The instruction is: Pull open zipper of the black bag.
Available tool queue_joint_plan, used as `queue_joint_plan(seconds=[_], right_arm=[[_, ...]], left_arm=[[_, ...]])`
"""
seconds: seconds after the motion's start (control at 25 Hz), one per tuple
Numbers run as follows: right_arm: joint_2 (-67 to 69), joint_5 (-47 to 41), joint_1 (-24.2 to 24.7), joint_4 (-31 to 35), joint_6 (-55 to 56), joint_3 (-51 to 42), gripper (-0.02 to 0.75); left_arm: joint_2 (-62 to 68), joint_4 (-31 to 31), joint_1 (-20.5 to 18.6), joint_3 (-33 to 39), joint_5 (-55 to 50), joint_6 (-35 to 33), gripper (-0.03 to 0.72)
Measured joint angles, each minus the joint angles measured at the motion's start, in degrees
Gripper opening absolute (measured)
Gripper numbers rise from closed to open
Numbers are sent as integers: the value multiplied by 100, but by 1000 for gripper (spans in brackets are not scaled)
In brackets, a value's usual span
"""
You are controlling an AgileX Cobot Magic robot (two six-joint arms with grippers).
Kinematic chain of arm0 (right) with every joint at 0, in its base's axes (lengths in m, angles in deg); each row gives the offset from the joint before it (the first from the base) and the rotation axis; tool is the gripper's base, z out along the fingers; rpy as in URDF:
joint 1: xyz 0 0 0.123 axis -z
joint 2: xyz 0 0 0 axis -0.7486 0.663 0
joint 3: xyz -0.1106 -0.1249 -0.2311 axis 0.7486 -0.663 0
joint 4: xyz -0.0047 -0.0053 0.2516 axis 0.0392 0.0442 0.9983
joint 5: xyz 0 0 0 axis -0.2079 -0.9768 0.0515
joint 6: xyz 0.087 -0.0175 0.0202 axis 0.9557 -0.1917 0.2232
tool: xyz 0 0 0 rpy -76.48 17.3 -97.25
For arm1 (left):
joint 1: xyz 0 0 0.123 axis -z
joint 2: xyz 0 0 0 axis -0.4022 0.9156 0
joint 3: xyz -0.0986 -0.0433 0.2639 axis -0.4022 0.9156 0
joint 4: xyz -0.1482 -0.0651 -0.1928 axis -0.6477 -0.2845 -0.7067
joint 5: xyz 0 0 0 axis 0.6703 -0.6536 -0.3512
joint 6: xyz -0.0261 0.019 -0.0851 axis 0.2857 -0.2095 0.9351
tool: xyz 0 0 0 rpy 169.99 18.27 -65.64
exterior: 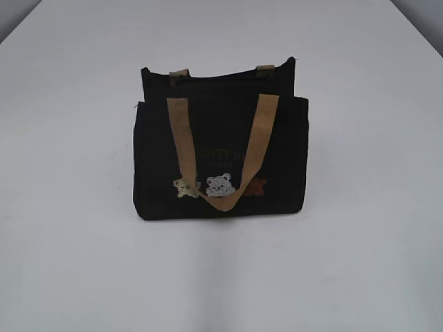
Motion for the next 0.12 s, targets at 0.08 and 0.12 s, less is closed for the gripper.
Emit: queue_joint_plan(seconds=[0.08,0.12], right_arm=[[0,0,0,0,0,0,431],[0,0,0,0,0,0,431]], left_arm=[[0,0,0,0,0,0,208],[0,0,0,0,0,0,208]])
